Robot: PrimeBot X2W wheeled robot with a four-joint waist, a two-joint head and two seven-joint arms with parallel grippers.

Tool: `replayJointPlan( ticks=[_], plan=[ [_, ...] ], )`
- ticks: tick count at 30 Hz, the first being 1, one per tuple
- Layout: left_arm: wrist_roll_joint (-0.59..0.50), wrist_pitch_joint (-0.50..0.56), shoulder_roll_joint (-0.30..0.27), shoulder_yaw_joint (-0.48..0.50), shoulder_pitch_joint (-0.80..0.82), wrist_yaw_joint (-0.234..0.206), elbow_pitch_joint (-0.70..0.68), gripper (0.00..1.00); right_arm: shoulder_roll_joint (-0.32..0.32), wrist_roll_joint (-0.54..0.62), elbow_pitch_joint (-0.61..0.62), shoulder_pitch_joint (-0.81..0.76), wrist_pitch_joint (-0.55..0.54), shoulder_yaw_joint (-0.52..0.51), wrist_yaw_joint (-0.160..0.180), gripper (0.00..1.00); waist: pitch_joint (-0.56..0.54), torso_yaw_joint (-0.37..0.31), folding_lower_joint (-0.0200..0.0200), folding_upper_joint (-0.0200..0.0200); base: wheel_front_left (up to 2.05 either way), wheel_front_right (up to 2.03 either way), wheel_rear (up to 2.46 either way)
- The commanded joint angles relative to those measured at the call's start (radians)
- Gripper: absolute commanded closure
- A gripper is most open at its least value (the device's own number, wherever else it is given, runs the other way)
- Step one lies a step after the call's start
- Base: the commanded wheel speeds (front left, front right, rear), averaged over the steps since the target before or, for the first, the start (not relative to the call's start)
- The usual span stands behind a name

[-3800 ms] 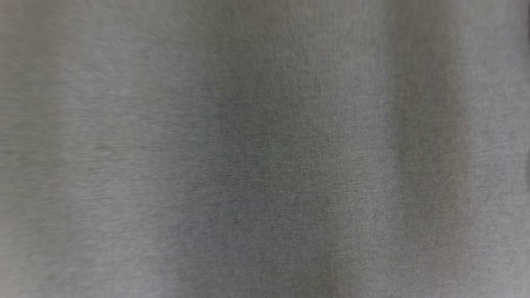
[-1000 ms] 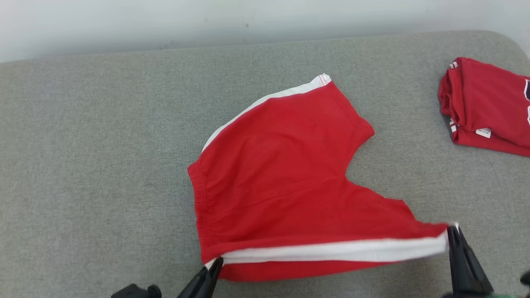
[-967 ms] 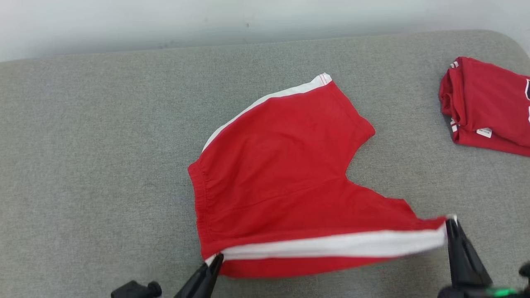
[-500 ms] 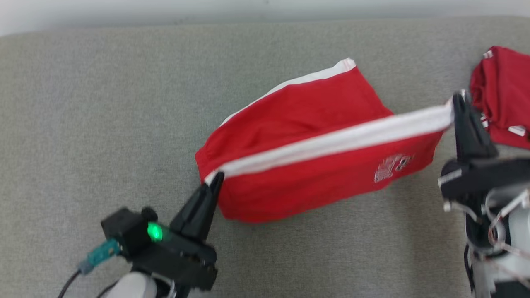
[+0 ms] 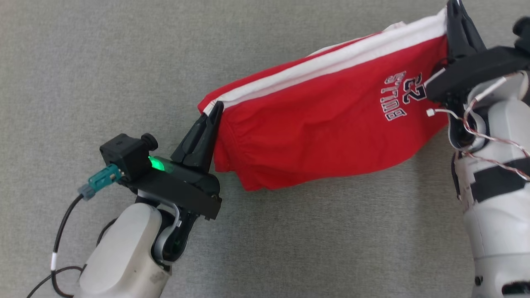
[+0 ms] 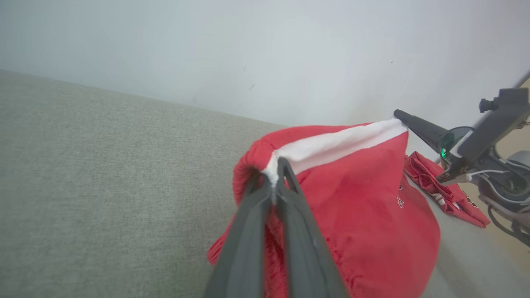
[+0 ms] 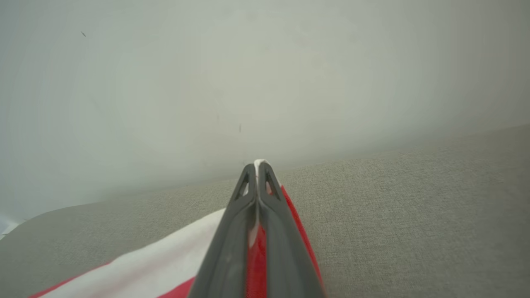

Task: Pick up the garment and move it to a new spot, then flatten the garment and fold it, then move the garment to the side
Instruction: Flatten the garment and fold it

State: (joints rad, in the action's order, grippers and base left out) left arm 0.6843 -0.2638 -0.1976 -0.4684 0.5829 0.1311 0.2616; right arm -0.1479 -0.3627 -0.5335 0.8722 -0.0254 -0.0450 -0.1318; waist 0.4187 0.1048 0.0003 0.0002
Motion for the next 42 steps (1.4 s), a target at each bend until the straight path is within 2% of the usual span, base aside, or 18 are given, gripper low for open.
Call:
replayJointPlan(
  ticks=[1,6,7,8,14,18,22,25,27,31,39,40,41,42],
  plan=[
    [0.009,0.0,0.004,0.005,0.021,-0.002,0.015,1.0,0.009,0.016,-0.039,0.033,0.019,0.002,0.003,1.0,0.036,0.032,-0.0003,-0.0002,0.0,0.0,0.0],
    [-0.004,0.0,0.018,-0.01,0.058,-0.002,0.074,1.0,0.015,0.063,-0.208,0.123,0.073,-0.001,0.003,1.0,0.047,0.044,-0.0003,-0.0002,0.0,0.0,0.0],
    [-0.025,0.0,0.015,-0.025,0.066,-0.002,0.106,0.74,0.01,0.079,-0.258,0.147,0.103,0.009,0.003,0.02,0.044,0.047,-0.0003,-0.0002,0.0,0.0,0.0],
    [-0.046,0.0,0.011,-0.033,0.077,-0.001,0.106,0.0,0.009,0.09,-0.281,0.15,0.114,0.016,0.003,0.0,0.041,0.047,-0.0003,-0.0002,0.0,0.0,0.0],
    [-0.104,0.0,0.009,-0.017,0.033,-0.001,0.107,0.0,-0.028,0.091,-0.367,0.132,0.178,0.09,0.003,0.0,-0.008,0.035,-0.0003,-0.0002,0.0,0.0,0.0],
    [-0.143,0.0,0.002,0.028,-0.021,-0.002,0.067,0.0,-0.072,0.065,-0.398,0.096,0.186,0.143,0.003,0.0,-0.047,0.031,-0.0003,-0.0002,0.0,0.0,0.0],
    [-0.193,0.0,0.007,0.141,-0.092,-0.003,0.002,0.0,-0.114,0.02,-0.416,0.046,0.186,0.179,0.003,0.0,-0.07,0.037,-0.0003,-0.0002,0.0,0.0,0.0],
    [-0.27,0.0,0.007,0.228,-0.142,-0.01,-0.054,0.0,-0.132,-0.004,-0.429,0.008,0.179,0.205,0.003,0.0,-0.079,0.045,-0.0003,-0.0002,0.0,0.0,0.0],
    [-0.324,0.0,0.015,0.295,-0.175,-0.028,-0.099,0.0,-0.136,-0.024,-0.437,-0.012,0.178,0.216,0.003,0.0,-0.08,0.048,-0.0003,-0.0002,0.0,0.0,0.0],
    [-0.402,0.0,0.046,0.406,-0.248,-0.03,-0.159,0.0,-0.134,-0.051,-0.455,-0.039,0.175,0.237,0.003,0.0,-0.078,0.054,-0.0003,-0.0002,0.0,0.0,0.0],
    [-0.481,0.0,0.107,0.508,-0.335,-0.009,-0.177,0.0,-0.137,-0.078,-0.524,-0.046,0.165,0.246,0.003,0.0,-0.071,0.078,-0.0003,-0.0002,0.0,0.0,0.0],
    [-0.488,0.0,0.111,0.513,-0.341,-0.009,-0.176,0.0,-0.131,-0.084,-0.532,-0.048,0.162,0.247,0.003,0.44,-0.071,0.08,-0.0003,-0.0002,0.0,0.0,0.0],
    [-0.492,0.0,0.115,0.518,-0.344,-0.007,-0.174,0.0,-0.126,-0.091,-0.536,-0.05,0.16,0.25,0.003,0.68,-0.072,0.082,-0.0003,-0.0002,0.0,0.0,0.0],
    [-0.492,0.0,0.115,0.518,-0.344,-0.007,-0.174,0.0,-0.126,-0.091,-0.536,-0.05,0.16,0.25,0.003,0.68,-0.072,0.082,-0.0003,-0.0002,0.0,0.0,0.0]
  ],
)
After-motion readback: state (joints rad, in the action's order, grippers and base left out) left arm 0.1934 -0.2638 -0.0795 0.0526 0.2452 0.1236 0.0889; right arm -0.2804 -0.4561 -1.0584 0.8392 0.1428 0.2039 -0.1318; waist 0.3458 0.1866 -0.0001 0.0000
